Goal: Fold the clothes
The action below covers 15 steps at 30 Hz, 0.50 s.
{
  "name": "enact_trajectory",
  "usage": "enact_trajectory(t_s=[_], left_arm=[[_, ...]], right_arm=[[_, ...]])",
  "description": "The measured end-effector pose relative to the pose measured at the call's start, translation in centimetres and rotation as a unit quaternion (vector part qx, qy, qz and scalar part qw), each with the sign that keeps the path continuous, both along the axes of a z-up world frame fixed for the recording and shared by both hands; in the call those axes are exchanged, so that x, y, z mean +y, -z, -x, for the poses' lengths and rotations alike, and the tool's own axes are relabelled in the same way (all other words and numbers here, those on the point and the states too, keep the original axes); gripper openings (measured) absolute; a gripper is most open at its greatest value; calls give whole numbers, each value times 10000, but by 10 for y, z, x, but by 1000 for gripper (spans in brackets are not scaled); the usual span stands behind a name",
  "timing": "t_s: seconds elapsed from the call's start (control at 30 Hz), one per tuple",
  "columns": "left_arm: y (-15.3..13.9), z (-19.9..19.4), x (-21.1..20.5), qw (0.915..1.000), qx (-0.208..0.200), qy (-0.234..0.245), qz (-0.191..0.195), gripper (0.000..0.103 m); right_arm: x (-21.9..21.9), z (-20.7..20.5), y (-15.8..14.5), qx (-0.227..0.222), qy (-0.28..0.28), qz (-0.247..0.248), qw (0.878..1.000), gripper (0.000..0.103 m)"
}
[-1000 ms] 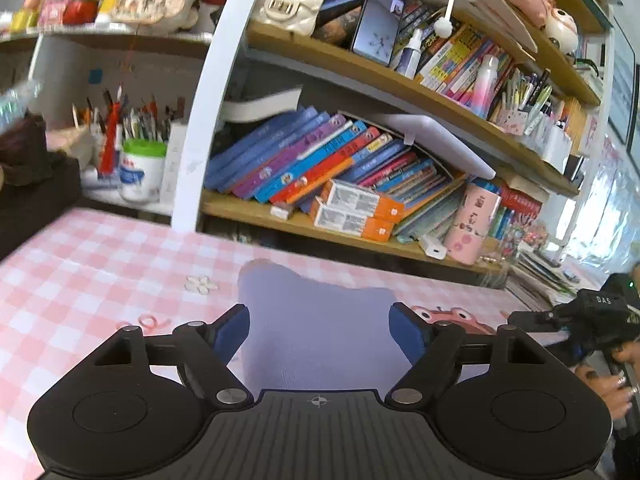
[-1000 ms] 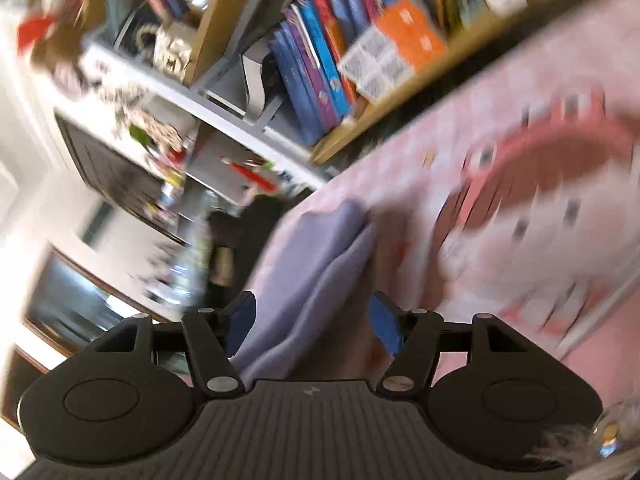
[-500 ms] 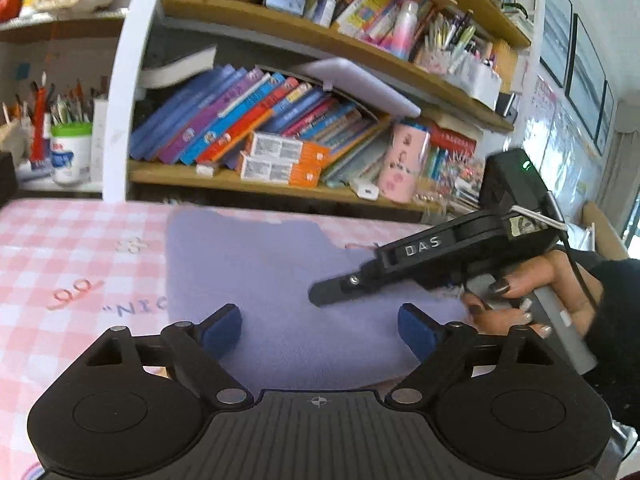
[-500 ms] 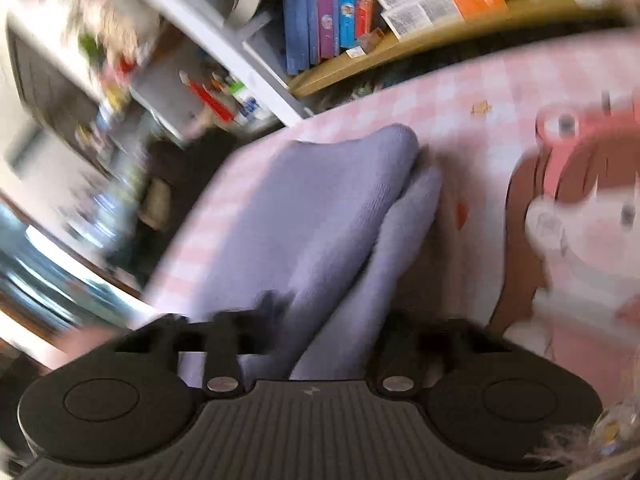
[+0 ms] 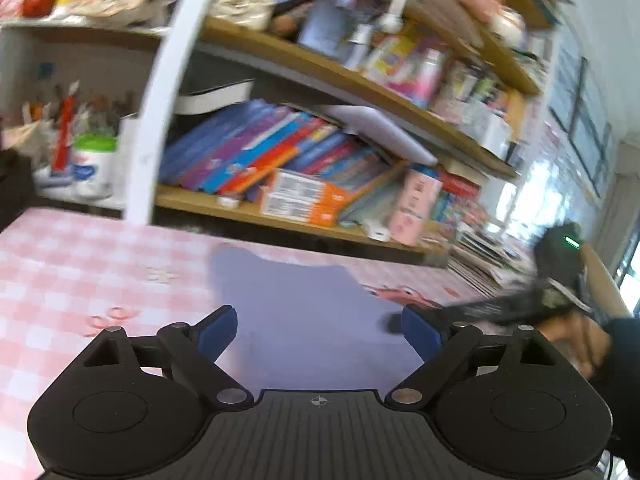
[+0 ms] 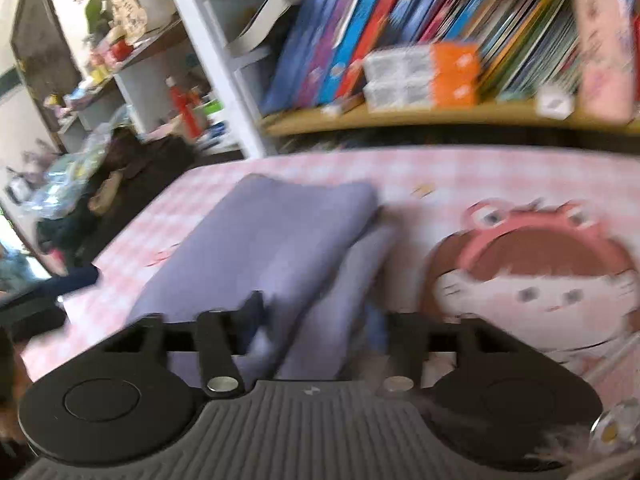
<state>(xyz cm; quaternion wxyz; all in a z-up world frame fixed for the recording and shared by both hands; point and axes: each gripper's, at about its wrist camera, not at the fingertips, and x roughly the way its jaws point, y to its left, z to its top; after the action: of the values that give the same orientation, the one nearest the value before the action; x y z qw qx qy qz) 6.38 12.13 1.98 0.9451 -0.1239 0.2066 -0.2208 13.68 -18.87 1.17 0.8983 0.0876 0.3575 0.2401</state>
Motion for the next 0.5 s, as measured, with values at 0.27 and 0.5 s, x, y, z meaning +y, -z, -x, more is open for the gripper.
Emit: enact_trajectory(t_s=[0.27, 0.5], left_arm=[[30, -58, 8, 9891, 1359, 112, 557, 93], [51, -85, 1, 9781, 1863, 90, 922, 88]], right_arm=[[-9, -8, 9, 1183, 135, -596, 9911, 77], [7, -18, 19, 1299, 144, -751, 9886, 61]])
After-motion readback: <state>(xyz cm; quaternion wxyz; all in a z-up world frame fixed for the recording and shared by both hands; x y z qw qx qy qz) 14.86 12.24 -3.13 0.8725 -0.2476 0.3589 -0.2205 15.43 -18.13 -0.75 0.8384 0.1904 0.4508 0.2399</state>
